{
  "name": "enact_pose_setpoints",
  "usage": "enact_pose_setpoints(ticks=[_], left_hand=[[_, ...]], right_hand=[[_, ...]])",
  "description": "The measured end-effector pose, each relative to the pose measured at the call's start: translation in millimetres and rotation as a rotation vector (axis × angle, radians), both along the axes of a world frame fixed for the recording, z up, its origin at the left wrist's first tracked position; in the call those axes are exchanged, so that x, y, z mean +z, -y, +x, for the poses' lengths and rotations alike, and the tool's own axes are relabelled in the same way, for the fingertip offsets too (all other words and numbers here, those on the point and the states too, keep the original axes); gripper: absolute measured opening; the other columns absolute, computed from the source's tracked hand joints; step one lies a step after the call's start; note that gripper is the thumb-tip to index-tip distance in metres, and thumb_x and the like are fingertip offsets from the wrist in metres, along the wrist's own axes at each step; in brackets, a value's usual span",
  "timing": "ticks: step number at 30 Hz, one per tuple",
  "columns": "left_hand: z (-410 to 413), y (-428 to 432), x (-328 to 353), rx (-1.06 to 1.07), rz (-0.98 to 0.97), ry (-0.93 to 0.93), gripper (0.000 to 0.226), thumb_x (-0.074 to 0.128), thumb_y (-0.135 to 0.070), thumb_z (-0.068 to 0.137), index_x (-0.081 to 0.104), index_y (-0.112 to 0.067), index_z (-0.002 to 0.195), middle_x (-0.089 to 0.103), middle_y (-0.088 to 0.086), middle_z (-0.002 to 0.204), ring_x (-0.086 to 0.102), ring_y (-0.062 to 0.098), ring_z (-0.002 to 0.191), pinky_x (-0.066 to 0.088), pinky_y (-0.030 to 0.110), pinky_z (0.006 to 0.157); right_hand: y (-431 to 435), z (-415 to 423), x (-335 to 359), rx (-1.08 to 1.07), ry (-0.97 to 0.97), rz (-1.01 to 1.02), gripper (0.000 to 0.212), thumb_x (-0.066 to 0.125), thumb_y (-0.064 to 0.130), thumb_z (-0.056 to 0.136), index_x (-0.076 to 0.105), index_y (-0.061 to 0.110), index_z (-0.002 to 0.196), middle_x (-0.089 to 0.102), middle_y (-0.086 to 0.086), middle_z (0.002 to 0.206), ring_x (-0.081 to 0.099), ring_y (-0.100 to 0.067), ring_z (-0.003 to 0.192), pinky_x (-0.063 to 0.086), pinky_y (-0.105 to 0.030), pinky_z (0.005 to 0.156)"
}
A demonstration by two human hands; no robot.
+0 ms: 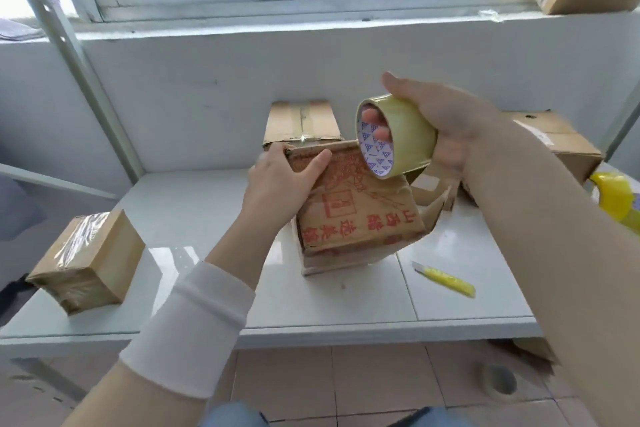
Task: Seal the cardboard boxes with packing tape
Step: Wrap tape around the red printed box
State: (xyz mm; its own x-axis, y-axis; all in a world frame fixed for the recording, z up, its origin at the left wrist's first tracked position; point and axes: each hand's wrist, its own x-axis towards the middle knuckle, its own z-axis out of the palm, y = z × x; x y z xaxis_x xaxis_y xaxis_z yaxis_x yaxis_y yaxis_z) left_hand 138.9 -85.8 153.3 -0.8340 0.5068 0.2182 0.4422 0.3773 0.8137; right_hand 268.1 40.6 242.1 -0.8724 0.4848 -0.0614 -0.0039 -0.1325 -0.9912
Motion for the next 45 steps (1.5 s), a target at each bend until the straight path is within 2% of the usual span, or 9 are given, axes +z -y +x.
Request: enact_pose_setpoints(ticks=[5,9,13,21,27,32,38,42,45], left_hand=[[-24.3,-33.7,14.5,-0.083,0.171,0.100,0.032,0.070,-0.045,0.080,0.054,-0.021,0.094,0.061,-0.008,0.089,0.062,0.017,0.091,0.053,0.036,0.082],[-52.0,-49.7,17.2,-0.138,0.167,0.216,0.017,0.072,-0.036,0.082,0.058,-0.025,0.083,0.067,-0.004,0.091,0.066,0.020,0.086,0.056,0.044,0.083],[-64.8,-62.1,19.4,-0.155,0.127,0.254,0.011,0.071,-0.034,0.083,0.064,-0.026,0.084,0.067,-0.003,0.094,0.066,0.016,0.081,0.057,0.035,0.077],[-85.7,-66.4,21.8,-0.133,0.064,0.295,0.018,0.070,-0.036,0.083,0.067,-0.024,0.096,0.064,-0.006,0.082,0.061,0.008,0.067,0.045,0.020,0.054],[-88.0,-72.7,15.3,-0.085,0.082,0.272,0.012,0.070,-0.037,0.083,0.066,-0.027,0.085,0.066,-0.002,0.090,0.065,0.018,0.087,0.055,0.033,0.080],[-88.9,-69.6,19.5,-0.042,0.108,0.309,0.021,0.072,-0.033,0.083,0.069,-0.018,0.098,0.065,-0.003,0.085,0.062,0.013,0.073,0.052,0.025,0.067],[-90.0,-73.0,16.1,-0.057,0.122,0.311,0.020,0.074,-0.035,0.080,0.071,-0.021,0.094,0.066,-0.005,0.084,0.062,0.010,0.071,0.049,0.022,0.061],[-88.0,-74.1,19.3,-0.089,0.142,0.291,0.021,0.070,-0.041,0.082,0.066,-0.028,0.098,0.065,-0.003,0.101,0.064,0.017,0.093,0.053,0.034,0.087],[-86.9,-51.9,-4.6,-0.354,0.378,0.297,0.050,0.064,-0.067,0.071,0.051,-0.053,0.117,0.051,-0.014,0.126,0.055,0.012,0.116,0.048,0.039,0.096]], right_hand=[[-18.7,-22.6,-12.4,-0.068,-0.127,0.076,0.033,0.057,0.041,0.087,0.063,0.009,0.083,0.070,0.001,0.063,0.062,-0.011,0.050,0.055,-0.024,0.058],[-33.8,-28.9,-44.2,-0.120,-0.132,0.452,0.038,0.056,0.052,0.074,0.064,0.018,0.090,0.073,0.007,0.076,0.068,-0.007,0.079,0.048,-0.027,0.085],[-37.2,-53.4,-46.6,-0.269,-0.106,0.529,0.019,0.055,0.045,0.087,0.059,0.026,0.088,0.070,0.013,0.064,0.065,0.001,0.064,0.045,-0.010,0.061],[-9.6,-22.5,-40.8,-0.201,-0.232,0.258,0.040,0.059,0.049,0.071,0.064,0.014,0.089,0.072,0.004,0.066,0.066,-0.006,0.059,0.053,-0.023,0.057],[-1.7,-14.0,-71.6,-0.274,-0.223,0.460,0.040,0.060,0.048,0.070,0.061,0.019,0.097,0.072,0.012,0.081,0.065,0.003,0.079,0.047,-0.012,0.064],[8.1,-4.2,-53.9,-0.309,-0.272,0.373,0.034,0.057,0.044,0.061,0.060,0.021,0.086,0.068,0.009,0.057,0.062,0.002,0.052,0.043,-0.007,0.049],[30.7,23.5,-100.5,-0.326,-0.124,0.304,0.033,0.059,0.044,0.059,0.060,0.026,0.087,0.070,0.003,0.060,0.065,-0.004,0.054,0.044,-0.008,0.045],[24.4,17.4,-111.5,-0.321,-0.117,0.262,0.028,0.058,0.039,0.061,0.059,0.023,0.085,0.066,0.005,0.054,0.063,-0.001,0.051,0.042,-0.008,0.042],[19.9,15.8,-110.0,-0.292,-0.144,0.260,0.026,0.057,0.036,0.063,0.058,0.023,0.085,0.064,0.008,0.053,0.062,0.000,0.051,0.042,-0.008,0.041]])
